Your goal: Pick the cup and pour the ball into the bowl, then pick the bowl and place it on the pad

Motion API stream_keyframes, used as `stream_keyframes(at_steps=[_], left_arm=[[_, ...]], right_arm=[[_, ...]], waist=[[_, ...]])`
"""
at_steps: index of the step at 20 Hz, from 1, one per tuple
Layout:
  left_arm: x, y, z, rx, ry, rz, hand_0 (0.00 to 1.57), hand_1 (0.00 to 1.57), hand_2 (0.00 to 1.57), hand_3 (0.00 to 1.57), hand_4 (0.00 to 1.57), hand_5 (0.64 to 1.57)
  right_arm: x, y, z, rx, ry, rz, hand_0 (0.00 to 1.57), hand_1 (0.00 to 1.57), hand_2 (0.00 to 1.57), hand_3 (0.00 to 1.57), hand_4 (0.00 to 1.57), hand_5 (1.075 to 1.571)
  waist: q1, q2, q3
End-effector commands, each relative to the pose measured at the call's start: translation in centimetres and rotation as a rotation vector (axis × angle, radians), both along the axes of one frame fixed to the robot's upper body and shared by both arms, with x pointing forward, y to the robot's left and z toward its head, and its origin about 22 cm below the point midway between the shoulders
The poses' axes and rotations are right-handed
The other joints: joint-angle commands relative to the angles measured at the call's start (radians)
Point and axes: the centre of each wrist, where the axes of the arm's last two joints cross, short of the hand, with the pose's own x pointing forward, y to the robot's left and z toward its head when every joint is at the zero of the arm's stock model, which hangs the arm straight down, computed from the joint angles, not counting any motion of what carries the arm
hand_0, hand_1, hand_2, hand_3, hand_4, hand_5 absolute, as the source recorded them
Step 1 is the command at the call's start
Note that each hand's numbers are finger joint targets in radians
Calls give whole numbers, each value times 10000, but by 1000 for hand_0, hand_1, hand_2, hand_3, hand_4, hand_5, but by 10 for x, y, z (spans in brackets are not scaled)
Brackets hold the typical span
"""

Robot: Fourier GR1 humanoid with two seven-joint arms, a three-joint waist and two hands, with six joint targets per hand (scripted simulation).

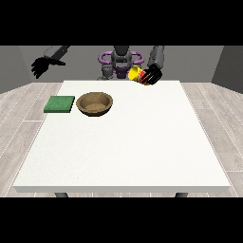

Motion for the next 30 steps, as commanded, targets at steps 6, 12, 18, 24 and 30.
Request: stream_keyframes(at_steps=[6,12,18,24,30], left_arm=[[7,-64,35,1944,-448,-104,1375,1375,1571,1571,1143,1567],[19,-68,53,3854,-940,207,1279,1279,1571,1571,1000,1569],[-3,-128,61,5314,-1033,0,682,682,1571,1534,891,1571],[-10,-147,71,6809,-2093,-618,520,520,1571,1571,841,1571],[2,-147,72,7968,-2326,74,282,282,1571,1571,863,1570]], right_arm=[[-12,-23,-8,195,-46,-729,0,0,39,0,0,1558],[-12,-8,-24,218,-222,-538,0,0,0,0,0,1552],[-2,-8,-21,233,256,-263,0,0,0,0,0,1551],[34,2,7,-120,-48,-372,0,0,0,143,0,1530],[72,39,31,23,-325,710,0,0,0,297,0,1528]], waist=[[587,-59,-10],[361,241,-11],[111,-72,-11],[463,299,-15],[-451,622,-22]])
